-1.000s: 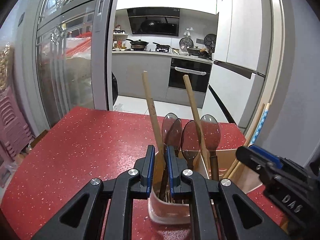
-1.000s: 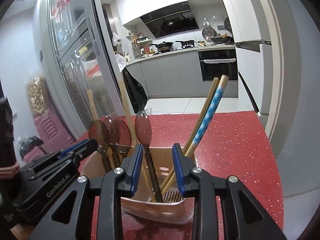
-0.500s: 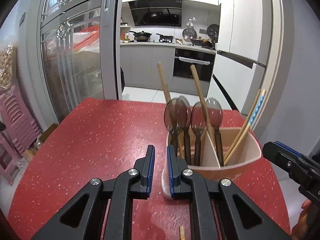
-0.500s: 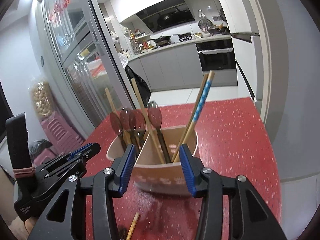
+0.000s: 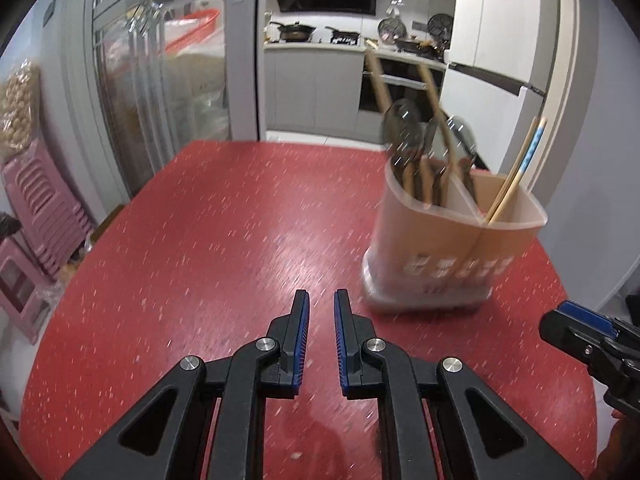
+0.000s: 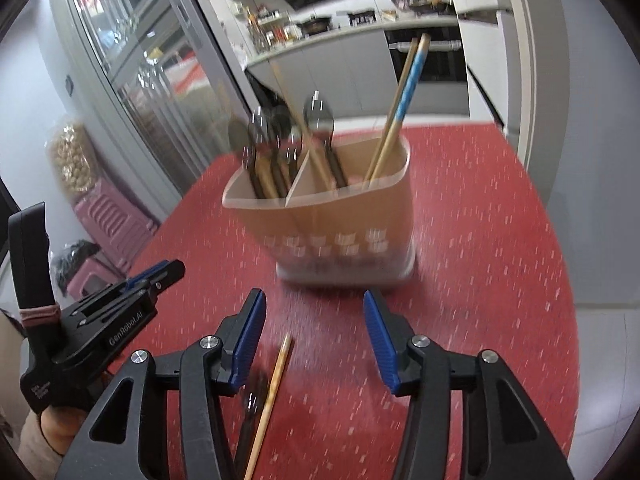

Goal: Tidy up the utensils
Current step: 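Withdraw both tools from the holder toward the remaining chopstick, then lower both tools over the patterned chopstick and dark spoon, then grasp the patterned chopstick with the right tool while the left tool grasps the dark spoon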

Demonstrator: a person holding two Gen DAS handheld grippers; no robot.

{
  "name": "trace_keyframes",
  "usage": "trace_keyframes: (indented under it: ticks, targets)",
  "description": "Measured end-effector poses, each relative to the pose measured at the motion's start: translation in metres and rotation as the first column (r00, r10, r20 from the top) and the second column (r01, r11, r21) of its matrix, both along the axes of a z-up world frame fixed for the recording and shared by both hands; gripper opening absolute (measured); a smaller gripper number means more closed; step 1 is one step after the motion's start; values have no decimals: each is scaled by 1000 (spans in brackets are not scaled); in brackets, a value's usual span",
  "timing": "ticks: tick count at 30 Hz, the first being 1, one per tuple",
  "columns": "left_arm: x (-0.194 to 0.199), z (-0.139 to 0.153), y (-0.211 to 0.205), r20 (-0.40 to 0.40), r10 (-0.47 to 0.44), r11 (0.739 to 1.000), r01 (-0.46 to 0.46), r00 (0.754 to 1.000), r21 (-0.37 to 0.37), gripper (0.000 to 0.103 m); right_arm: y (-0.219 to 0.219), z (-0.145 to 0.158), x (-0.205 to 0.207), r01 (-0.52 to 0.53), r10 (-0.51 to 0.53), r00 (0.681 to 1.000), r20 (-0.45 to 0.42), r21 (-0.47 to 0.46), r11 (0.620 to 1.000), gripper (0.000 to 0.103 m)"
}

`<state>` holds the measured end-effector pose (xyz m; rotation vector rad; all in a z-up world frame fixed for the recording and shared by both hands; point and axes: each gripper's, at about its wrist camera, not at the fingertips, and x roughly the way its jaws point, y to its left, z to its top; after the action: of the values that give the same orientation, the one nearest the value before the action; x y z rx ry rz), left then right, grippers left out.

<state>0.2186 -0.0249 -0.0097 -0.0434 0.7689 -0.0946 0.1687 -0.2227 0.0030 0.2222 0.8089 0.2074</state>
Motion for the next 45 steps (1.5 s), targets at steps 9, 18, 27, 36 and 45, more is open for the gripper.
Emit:
trace_keyframes:
  ticks: [9, 18, 27, 36, 45]
  targets:
    - [-26, -31, 33, -53, 50, 998, -49, 997, 33, 103, 34, -45, -7, -57, 46, 969, -241, -41, 998, 55]
    - [-35, -50, 69, -127, 94, 996, -93, 987, 14, 103, 72, -87, -14, -135, 71, 913, -402, -135, 982, 50]
    - [-45, -56, 79, -127, 99, 995, -100, 987, -3, 103, 96, -90, -15, -152, 45, 914, -404, -237, 960, 39]
    - [-48, -55, 74, -131, 66, 998, -69, 989, -11, 103, 122, -94, -3, -185, 47, 914, -404, -311, 932, 37]
    - [-52, -56, 52, -189, -19, 1000, 15, 982, -26, 103, 103, -93, -5, -173, 65, 918, -390, -246, 954, 8]
